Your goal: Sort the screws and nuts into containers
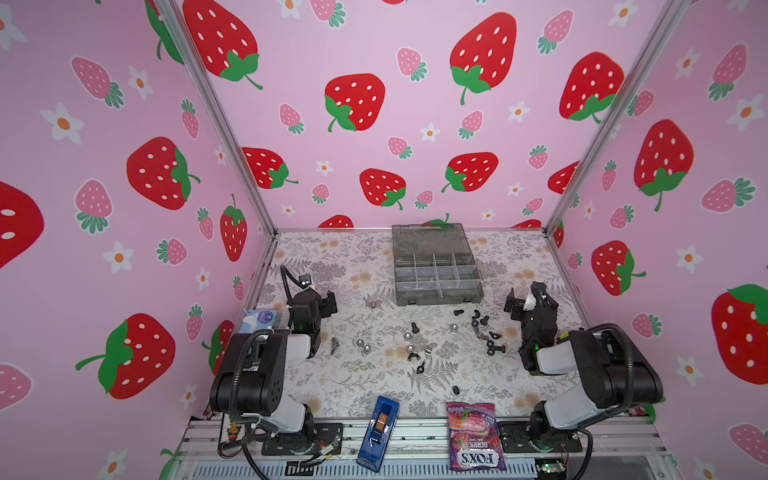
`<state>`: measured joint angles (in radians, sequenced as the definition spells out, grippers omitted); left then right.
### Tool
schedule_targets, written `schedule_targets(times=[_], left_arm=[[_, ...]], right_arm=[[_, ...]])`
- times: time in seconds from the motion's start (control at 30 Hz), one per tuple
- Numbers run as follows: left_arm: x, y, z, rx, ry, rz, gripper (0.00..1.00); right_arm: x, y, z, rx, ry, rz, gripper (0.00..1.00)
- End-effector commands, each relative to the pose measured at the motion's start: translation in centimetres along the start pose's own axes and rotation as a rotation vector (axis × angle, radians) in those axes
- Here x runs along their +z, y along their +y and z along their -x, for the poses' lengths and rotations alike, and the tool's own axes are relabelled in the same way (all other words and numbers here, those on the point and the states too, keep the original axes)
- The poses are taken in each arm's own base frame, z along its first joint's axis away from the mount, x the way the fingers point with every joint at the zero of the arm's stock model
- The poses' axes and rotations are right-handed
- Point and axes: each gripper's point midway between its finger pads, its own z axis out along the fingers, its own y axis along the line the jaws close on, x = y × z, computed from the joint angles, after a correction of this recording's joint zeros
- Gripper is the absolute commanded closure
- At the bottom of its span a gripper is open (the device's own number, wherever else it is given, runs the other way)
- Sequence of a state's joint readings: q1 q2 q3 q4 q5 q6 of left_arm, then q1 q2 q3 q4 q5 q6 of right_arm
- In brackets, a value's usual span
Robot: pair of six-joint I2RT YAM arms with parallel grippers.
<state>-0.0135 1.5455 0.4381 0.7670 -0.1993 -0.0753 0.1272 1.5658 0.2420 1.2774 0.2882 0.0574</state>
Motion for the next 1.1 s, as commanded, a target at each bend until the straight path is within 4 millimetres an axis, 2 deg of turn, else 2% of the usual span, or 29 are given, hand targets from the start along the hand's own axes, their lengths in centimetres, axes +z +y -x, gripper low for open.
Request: schedule_targets(times=[0.0, 0.93, 1.07], left_arm=[[0.0, -0.04, 0.63, 0.006, -0.026, 0.005, 0.01], [0.01, -0.06, 0.65, 0.004, -0.025, 0.002, 0.01], [-0.02, -0.04, 0.69, 0.003, -0.027, 0.003, 0.01]], right_arm=[[0.04, -0.08, 0.25, -0.001, -0.012, -0.012, 0.0], [0.11, 0.15, 0.35, -0.006, -0.011, 0.001, 0.0], [0.46, -0.05, 0.83, -0.003, 0.003, -0.014, 0.0]])
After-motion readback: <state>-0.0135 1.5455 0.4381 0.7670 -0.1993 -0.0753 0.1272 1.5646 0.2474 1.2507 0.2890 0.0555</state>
